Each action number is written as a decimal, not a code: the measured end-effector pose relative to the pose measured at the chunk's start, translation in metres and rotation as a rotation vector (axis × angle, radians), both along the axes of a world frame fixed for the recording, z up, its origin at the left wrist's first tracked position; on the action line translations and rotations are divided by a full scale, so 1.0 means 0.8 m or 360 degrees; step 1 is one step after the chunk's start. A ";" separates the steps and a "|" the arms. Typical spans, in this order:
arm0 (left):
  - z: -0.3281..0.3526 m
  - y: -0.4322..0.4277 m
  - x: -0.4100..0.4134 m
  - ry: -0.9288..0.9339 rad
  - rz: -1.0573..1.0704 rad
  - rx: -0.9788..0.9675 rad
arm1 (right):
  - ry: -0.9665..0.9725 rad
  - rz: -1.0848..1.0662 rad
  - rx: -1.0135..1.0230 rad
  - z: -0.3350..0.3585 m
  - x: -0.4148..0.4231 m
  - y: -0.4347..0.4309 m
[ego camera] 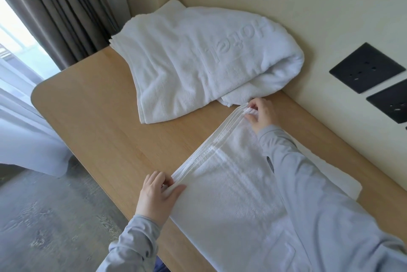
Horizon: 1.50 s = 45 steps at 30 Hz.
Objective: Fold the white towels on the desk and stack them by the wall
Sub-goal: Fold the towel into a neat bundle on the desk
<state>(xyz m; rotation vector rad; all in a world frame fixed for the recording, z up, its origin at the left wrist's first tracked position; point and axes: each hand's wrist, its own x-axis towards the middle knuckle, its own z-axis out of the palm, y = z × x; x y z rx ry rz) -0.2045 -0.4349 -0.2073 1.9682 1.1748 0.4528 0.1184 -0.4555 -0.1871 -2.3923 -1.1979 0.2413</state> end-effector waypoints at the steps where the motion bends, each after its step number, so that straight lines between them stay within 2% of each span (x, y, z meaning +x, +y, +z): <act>1: 0.000 0.001 -0.002 0.0016 -0.0003 0.0004 | -0.0010 -0.0006 -0.0025 0.000 0.000 0.001; 4: 0.001 0.002 -0.009 0.0076 -0.0006 0.0009 | -0.0037 0.0019 0.0013 0.001 -0.001 0.001; 9: 0.001 0.013 -0.016 0.0010 -0.0071 -0.0022 | -0.0346 0.0003 0.0446 0.012 0.002 0.002; 12: -0.002 0.019 -0.021 0.0002 -0.0122 -0.0017 | -0.0354 -0.0052 0.0503 0.011 -0.004 0.013; 17: -0.001 0.013 -0.019 0.0028 -0.0154 0.0067 | -0.0351 -0.0041 0.0270 -0.012 -0.013 0.010; 19: 0.002 0.008 -0.016 0.0089 -0.0056 0.0145 | -0.0322 -0.0144 0.0122 -0.013 -0.010 0.010; 22: 0.011 -0.003 -0.007 0.0203 0.0109 0.0057 | -0.0150 -0.0241 0.0046 -0.007 -0.003 0.000; 24: 0.011 -0.009 0.003 0.0379 0.0111 -0.0030 | -0.0002 -0.0296 -0.0071 -0.006 0.008 -0.020; 28: 0.007 -0.013 0.020 0.0658 0.0045 -0.0016 | 0.0057 -0.0430 -0.0511 -0.011 0.029 -0.068; 35: -0.002 -0.024 0.022 0.0532 0.0003 -0.0016 | 0.0217 -0.0439 -0.0587 -0.005 0.039 -0.082; 39: 0.000 -0.053 0.025 0.0530 -0.0117 -0.0004 | 0.0016 -0.0430 -0.0633 0.000 0.037 -0.128; 42: 0.004 -0.070 0.036 0.0602 -0.0074 0.0104 | -0.0289 -0.0416 -0.0472 0.004 0.026 -0.159; 43: 0.007 -0.073 0.042 0.0559 -0.0025 0.0134 | -0.0377 -0.0317 -0.0368 0.006 0.019 -0.161; 45: 0.010 -0.073 0.057 0.0457 0.0014 0.0181 | -0.0439 0.0098 -0.0145 0.012 -0.001 -0.149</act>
